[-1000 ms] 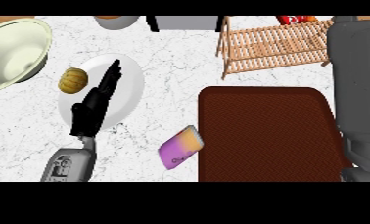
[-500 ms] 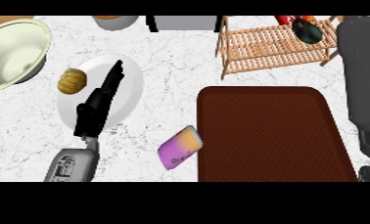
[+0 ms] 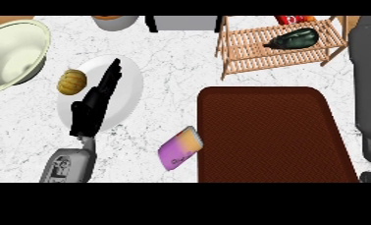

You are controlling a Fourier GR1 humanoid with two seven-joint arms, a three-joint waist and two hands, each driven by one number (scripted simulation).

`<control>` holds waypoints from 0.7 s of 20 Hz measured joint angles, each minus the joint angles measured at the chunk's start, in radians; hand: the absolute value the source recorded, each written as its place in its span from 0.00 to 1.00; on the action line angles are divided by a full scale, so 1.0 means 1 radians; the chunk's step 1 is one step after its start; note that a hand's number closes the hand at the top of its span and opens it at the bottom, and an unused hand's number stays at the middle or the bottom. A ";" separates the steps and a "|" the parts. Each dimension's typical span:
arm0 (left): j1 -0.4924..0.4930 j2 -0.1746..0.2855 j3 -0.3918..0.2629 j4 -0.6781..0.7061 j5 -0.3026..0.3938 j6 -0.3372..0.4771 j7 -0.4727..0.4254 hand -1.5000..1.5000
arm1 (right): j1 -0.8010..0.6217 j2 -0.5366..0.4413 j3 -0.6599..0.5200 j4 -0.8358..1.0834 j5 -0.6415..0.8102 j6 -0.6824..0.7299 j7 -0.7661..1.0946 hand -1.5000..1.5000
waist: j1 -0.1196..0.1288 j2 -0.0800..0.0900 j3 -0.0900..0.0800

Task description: Pick the eggplant from the tray and place it in the tiered shelf

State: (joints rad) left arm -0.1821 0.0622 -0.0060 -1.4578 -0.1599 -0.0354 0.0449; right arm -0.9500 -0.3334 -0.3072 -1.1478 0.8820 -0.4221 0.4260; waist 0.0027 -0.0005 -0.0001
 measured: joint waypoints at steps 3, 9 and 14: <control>0.019 -0.001 -0.005 0.001 -0.006 0.002 -0.022 0.50 | -0.007 -0.007 -0.008 -0.031 -0.053 0.033 0.009 0.00 | 0.000 0.000 0.000; 0.006 -0.005 -0.006 -0.006 -0.010 0.007 -0.006 0.50 | -0.008 -0.021 -0.027 -0.084 -0.162 0.075 -0.004 0.00 | 0.000 0.000 0.000; 0.025 -0.004 -0.006 -0.019 -0.006 0.001 -0.008 0.50 | -0.057 -0.046 -0.102 -0.139 -0.244 0.049 0.039 0.00 | -0.001 -0.001 0.000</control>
State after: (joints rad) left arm -0.1570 0.0583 -0.0121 -1.4767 -0.1657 -0.0340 0.0369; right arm -1.0072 -0.3789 -0.4095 -1.2864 0.6378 -0.3732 0.4652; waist 0.0021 -0.0017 0.0000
